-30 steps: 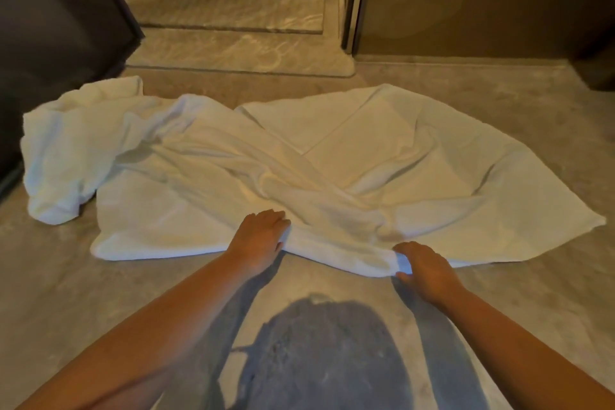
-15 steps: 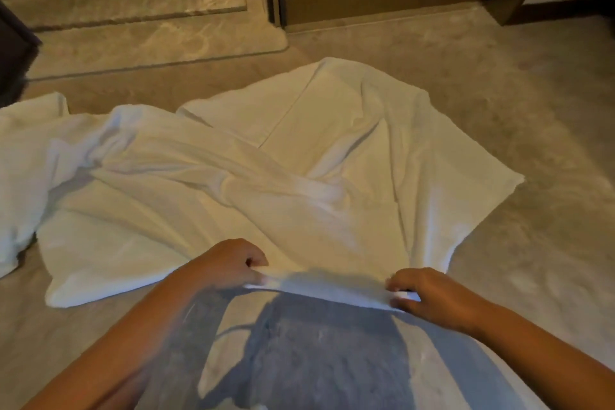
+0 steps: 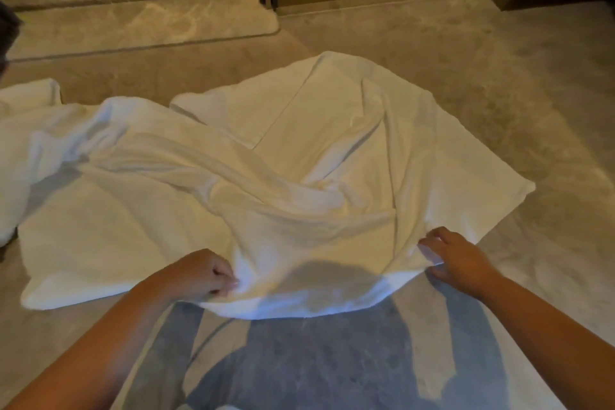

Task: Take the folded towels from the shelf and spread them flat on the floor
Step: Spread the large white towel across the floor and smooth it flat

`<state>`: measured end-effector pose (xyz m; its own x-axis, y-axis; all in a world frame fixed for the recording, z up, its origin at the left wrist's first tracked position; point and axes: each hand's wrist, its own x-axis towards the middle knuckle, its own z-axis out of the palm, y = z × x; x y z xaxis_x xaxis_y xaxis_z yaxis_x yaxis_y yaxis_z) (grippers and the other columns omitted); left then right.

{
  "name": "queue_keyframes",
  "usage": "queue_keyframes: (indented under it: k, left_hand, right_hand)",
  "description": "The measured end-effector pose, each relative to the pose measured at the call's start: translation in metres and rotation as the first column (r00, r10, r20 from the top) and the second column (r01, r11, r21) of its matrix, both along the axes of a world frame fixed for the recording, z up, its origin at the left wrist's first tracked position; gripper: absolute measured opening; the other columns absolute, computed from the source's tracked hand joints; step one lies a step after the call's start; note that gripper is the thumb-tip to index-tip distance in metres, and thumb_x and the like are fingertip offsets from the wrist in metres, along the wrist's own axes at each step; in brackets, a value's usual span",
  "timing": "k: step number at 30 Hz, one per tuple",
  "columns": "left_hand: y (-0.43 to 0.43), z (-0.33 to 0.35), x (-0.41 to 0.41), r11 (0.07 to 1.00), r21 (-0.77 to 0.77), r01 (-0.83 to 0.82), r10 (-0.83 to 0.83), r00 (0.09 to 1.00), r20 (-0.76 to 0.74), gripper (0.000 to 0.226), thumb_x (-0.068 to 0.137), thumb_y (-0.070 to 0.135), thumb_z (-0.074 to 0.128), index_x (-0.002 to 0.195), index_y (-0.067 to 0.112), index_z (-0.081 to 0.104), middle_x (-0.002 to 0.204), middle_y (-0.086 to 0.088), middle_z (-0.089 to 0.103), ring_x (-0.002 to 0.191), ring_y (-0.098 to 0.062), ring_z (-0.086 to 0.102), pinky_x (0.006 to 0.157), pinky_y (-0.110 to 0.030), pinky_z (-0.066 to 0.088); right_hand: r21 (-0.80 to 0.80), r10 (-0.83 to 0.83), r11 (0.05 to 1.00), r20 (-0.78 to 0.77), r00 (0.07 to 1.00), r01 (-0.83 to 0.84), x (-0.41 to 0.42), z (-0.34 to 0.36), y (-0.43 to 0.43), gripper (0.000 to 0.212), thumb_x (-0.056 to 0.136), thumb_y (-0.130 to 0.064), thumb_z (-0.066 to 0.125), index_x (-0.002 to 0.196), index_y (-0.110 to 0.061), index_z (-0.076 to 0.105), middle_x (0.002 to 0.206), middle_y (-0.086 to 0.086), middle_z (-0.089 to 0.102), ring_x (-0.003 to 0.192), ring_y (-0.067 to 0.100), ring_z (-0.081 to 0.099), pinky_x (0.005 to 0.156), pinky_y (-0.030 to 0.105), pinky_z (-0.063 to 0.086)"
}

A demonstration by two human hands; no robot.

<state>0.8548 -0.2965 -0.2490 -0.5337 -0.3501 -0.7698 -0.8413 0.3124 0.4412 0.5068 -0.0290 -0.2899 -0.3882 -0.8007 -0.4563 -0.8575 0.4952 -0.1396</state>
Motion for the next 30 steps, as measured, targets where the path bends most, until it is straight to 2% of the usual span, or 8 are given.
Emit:
queue_keyframes:
  k: [4,6,9,13,16,22,26,30]
  left_hand:
    - [0.005,0.004,-0.035,0.903,-0.389,-0.181,0.092,0.967,-0.237,0.014,0.086,0.019,0.06,0.073,0.023,0.063,0.079,-0.001,0.065,0.077,-0.019,0.061,0.065,-0.028,0.043]
    - [0.007,0.004,-0.055,0.829,-0.549,-0.109,-0.064,0.956,-0.287,0.008,0.086,0.02,0.062,0.09,0.015,0.066,0.094,-0.008,0.064,0.09,-0.027,0.059,0.075,-0.035,0.045]
    - [0.012,-0.002,-0.088,0.7,-0.714,0.034,-0.307,0.916,-0.258,0.033,0.08,0.024,0.07,0.108,0.008,0.063,0.108,-0.016,0.057,0.101,-0.037,0.054,0.08,-0.043,0.046]
    - [0.016,-0.022,-0.116,0.822,-0.56,0.107,-0.196,0.975,-0.101,0.071,0.081,0.046,0.062,0.141,0.029,0.029,0.143,-0.019,0.026,0.133,-0.037,0.027,0.102,-0.048,0.035]
    - [0.013,-0.038,-0.114,0.843,-0.503,0.189,-0.201,0.979,0.031,0.089,0.081,0.049,0.062,0.144,0.043,0.0,0.155,-0.017,0.005,0.139,-0.038,0.014,0.106,-0.052,0.031]
    - [0.012,-0.039,-0.102,0.765,-0.55,0.335,-0.313,0.94,0.138,0.114,0.071,0.044,0.074,0.141,0.044,-0.016,0.151,-0.009,0.01,0.131,-0.034,0.023,0.092,-0.045,0.043]
    - [0.0,-0.03,-0.098,0.779,-0.49,0.39,-0.373,0.918,0.137,0.11,0.068,0.051,0.074,0.144,0.04,-0.005,0.136,-0.008,0.029,0.121,-0.033,0.035,0.089,-0.042,0.046]
    - [-0.026,-0.023,-0.105,0.764,-0.609,0.211,-0.218,0.974,0.064,0.079,0.064,0.068,0.065,0.127,0.027,0.039,0.119,-0.009,0.046,0.113,-0.031,0.045,0.09,-0.041,0.041]
  right_hand:
    - [0.014,-0.068,0.998,0.031,0.997,0.068,-0.004,-0.002,0.015,0.035,0.087,-0.028,0.059,0.121,-0.023,0.056,0.121,0.006,0.051,0.113,0.022,0.051,0.086,0.032,0.043]
    - [0.035,-0.092,0.995,0.08,0.993,0.09,-0.001,0.002,0.035,0.033,0.087,-0.026,0.059,0.12,-0.022,0.057,0.119,0.005,0.053,0.112,0.02,0.053,0.086,0.028,0.041]
    - [0.066,-0.175,0.984,0.18,0.968,0.166,0.014,0.009,0.073,0.031,0.086,-0.021,0.061,0.116,-0.021,0.058,0.107,0.001,0.053,0.104,0.017,0.059,0.083,0.026,0.042]
    - [0.087,-0.302,0.953,0.273,0.913,0.289,0.04,0.018,0.114,0.022,0.086,-0.024,0.062,0.108,-0.023,0.061,0.083,-0.007,0.049,0.076,0.008,0.055,0.073,0.018,0.04]
    - [0.136,-0.372,0.928,0.336,0.865,0.346,0.055,0.023,0.131,0.018,0.087,-0.028,0.062,0.105,-0.027,0.061,0.081,-0.011,0.05,0.068,-0.002,0.049,0.068,0.009,0.036]
    - [0.31,-0.341,0.921,0.342,0.876,0.237,0.052,0.046,0.123,0.021,0.089,-0.031,0.058,0.106,-0.022,0.067,0.108,-0.004,0.064,0.093,-0.002,0.055,0.073,0.004,0.034]
    - [0.263,-0.3,0.937,0.273,0.914,0.229,0.026,0.078,0.081,0.025,0.088,-0.024,0.06,0.112,-0.019,0.064,0.107,0.001,0.062,0.087,0.005,0.054,0.076,0.01,0.037]
    - [0.051,-0.2,0.98,0.189,0.962,0.194,0.0,0.082,-0.008,0.029,0.091,-0.025,0.055,0.119,-0.022,0.057,0.113,0.004,0.06,0.092,0.015,0.058,0.083,0.024,0.043]
